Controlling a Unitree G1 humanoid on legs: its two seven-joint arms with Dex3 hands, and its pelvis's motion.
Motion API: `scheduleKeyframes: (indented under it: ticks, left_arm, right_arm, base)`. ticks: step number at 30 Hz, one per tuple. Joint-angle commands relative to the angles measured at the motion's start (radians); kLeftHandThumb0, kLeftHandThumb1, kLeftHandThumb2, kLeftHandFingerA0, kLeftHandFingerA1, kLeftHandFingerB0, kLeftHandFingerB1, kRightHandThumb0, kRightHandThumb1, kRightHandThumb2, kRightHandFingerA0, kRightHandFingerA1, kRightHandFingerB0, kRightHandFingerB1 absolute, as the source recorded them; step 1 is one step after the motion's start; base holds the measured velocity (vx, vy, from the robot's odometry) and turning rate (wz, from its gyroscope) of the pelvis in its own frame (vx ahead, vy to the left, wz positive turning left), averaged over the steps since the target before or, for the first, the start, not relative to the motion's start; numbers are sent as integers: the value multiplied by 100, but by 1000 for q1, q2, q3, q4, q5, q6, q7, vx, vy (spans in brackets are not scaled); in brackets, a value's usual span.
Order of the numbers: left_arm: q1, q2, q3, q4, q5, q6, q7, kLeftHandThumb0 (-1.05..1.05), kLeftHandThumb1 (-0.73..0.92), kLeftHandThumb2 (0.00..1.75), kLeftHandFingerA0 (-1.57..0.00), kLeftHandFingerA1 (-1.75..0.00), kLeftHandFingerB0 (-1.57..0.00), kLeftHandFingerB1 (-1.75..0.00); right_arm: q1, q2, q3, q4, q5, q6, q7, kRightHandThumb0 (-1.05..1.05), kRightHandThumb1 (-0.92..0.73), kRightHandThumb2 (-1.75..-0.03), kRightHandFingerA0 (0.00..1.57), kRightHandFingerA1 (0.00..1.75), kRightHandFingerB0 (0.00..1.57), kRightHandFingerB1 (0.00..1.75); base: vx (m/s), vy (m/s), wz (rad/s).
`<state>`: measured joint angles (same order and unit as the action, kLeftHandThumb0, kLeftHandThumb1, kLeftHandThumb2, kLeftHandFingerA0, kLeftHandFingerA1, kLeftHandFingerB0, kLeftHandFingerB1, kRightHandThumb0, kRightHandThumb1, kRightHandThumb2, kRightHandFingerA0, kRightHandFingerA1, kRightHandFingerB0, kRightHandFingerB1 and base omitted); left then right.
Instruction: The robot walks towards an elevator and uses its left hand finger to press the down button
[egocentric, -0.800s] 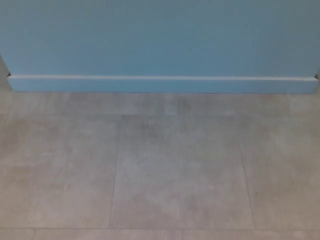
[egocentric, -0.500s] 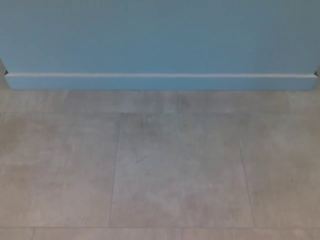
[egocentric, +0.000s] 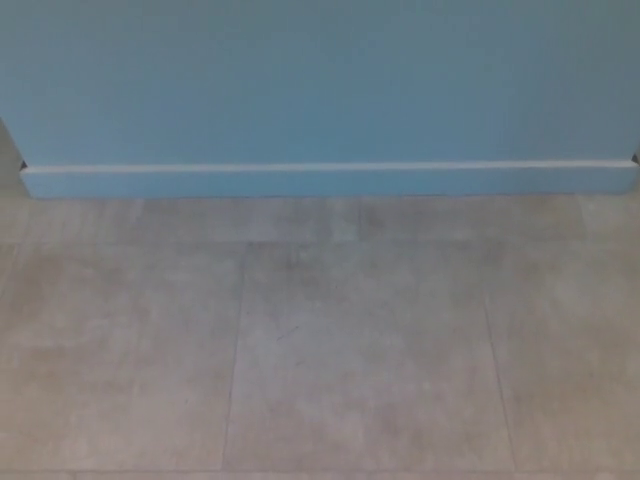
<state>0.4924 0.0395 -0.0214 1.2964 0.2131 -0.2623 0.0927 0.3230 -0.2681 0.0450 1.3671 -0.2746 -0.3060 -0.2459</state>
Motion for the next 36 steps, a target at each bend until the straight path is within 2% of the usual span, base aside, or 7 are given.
scheduleKeyframes:
  ticks: [1, 12, 18, 28, 36]
  left_arm:
    - [-1, 20, 4, 1, -11, -33, 9, -42, 60, 62, -62, -77, -58, -61]
    - [-1, 18, 5, 1, -13, -34, 9, -42, 60, 62, -62, -77, -58, -61]
    - [-2, 18, 6, 1, -13, -34, 9, -42, 60, 62, -62, -77, -58, -61]
    - [-4, 15, 9, 3, -13, -34, 8, -42, 60, 62, -62, -77, -58, -61]
    - [0, 14, 10, 4, -15, -37, 6, -42, 60, 62, -62, -77, -58, -61]
  right_arm:
    - [-1, -4, -2, -1, -6, -11, -9, -44, -46, -55, 47, 39, 50, 36]
    - [-5, -6, -3, -1, -11, -12, -9, -44, -46, -55, 47, 39, 50, 36]
    - [-6, -6, -5, -2, -13, -12, -9, -44, -46, -55, 47, 39, 50, 36]
    - [-10, -8, -6, -1, -17, -12, -10, -44, -46, -55, 47, 39, 50, 36]
    - [-8, -9, -5, -2, -19, -14, -12, -44, -46, -55, 47, 39, 50, 36]
  base:
    - [60, 119, -6]
    - [160, 326, -17]
    - [231, -41, 11]
    - [317, -216, 30]
    - [325, 54, -16]
